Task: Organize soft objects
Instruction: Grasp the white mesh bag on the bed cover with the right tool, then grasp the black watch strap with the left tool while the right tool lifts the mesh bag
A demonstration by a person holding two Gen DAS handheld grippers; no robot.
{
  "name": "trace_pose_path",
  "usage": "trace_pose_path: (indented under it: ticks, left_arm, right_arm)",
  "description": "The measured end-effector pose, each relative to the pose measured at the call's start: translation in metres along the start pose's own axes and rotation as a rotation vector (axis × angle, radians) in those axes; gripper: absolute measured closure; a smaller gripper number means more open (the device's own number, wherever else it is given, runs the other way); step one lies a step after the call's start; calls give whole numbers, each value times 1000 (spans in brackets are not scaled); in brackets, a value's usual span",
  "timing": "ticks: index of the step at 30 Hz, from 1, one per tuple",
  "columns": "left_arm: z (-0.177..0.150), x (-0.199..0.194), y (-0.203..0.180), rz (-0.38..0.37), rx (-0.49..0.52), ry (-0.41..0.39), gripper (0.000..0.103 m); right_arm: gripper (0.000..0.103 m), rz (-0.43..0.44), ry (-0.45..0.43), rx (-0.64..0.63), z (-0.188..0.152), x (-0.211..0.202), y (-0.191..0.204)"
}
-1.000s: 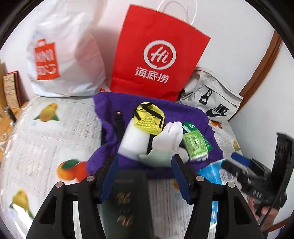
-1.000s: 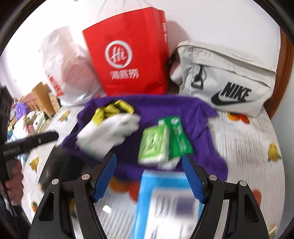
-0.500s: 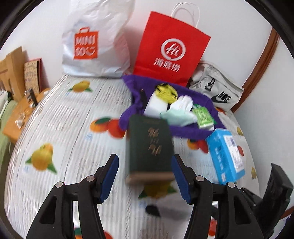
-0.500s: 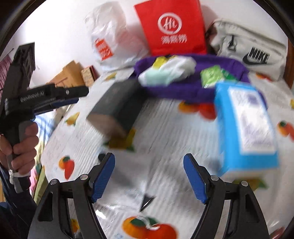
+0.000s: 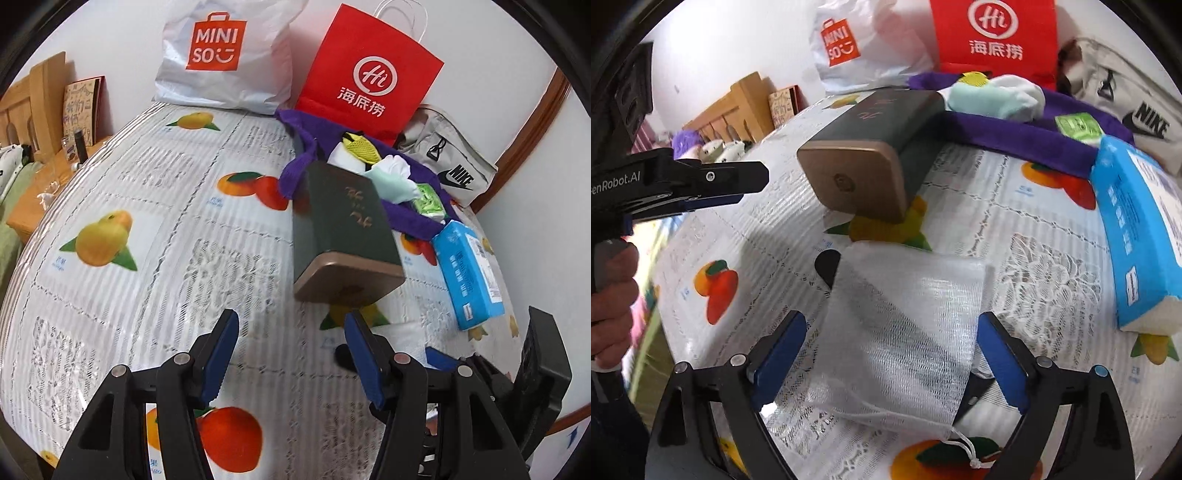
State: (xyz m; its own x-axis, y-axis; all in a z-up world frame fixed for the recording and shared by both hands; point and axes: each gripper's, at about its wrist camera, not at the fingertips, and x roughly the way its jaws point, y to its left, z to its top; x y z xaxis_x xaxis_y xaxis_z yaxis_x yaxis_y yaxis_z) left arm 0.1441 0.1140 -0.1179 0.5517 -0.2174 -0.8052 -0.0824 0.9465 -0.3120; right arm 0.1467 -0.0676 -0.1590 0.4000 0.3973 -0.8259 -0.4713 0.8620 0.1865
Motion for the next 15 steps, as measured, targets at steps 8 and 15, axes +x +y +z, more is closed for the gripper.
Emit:
trace_pose_path:
  ticks: [8, 15]
  left_arm:
    - [-10, -3, 5, 2, 0, 12, 46]
    - [-23, -7, -2, 23, 19, 23, 46]
  right_arm:
    - [37, -128, -35, -71, -2, 2, 10]
    - [81, -34, -58, -26, -1, -10, -6]
